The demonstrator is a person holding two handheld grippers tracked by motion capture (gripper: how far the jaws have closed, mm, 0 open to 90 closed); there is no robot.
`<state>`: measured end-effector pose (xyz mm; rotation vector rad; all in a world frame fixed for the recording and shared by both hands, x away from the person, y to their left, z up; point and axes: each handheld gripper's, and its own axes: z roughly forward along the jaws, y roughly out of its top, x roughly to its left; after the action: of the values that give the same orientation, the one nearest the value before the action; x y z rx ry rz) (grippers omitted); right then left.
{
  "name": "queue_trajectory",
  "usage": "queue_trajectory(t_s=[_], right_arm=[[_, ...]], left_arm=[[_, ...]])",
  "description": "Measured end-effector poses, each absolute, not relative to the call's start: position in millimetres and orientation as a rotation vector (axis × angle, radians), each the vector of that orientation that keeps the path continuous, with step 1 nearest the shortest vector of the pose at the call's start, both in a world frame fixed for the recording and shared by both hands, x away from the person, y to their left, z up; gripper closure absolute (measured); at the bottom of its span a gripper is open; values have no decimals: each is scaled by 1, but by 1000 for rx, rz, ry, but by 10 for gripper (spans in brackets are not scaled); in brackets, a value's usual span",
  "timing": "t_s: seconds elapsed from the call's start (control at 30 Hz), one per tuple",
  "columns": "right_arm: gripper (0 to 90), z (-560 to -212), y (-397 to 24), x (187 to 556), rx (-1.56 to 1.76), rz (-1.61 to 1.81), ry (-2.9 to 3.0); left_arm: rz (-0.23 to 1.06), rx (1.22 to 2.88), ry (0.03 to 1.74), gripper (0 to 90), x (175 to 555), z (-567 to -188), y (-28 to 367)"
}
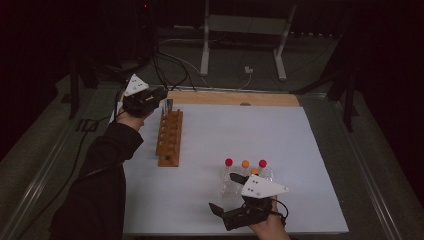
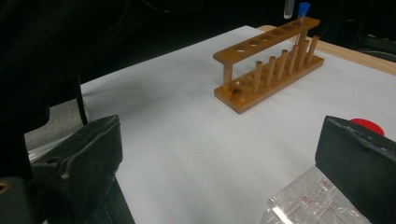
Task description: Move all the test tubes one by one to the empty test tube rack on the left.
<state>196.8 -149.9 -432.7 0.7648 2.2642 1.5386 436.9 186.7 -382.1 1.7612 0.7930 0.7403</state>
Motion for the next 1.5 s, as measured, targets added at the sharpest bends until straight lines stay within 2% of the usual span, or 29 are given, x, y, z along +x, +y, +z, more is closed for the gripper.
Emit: queue_trajectory(t_s=[0.33,0.67,1.2,1.5], right_arm=[[5,-432,-152,194,753,1529,2248],[5,-434,-153,196,759,1536,2258],[5,-435,-153,198,769,1544,2264],[5,-435,-154,198,768,1550,2270]], left_arm=[[760,1749,864,776,451,-408,183],[719,1774,922,777,461,-434,182],[678,1813,972,776,469,-458,180],[643,1831,975,754,469,-455,182]])
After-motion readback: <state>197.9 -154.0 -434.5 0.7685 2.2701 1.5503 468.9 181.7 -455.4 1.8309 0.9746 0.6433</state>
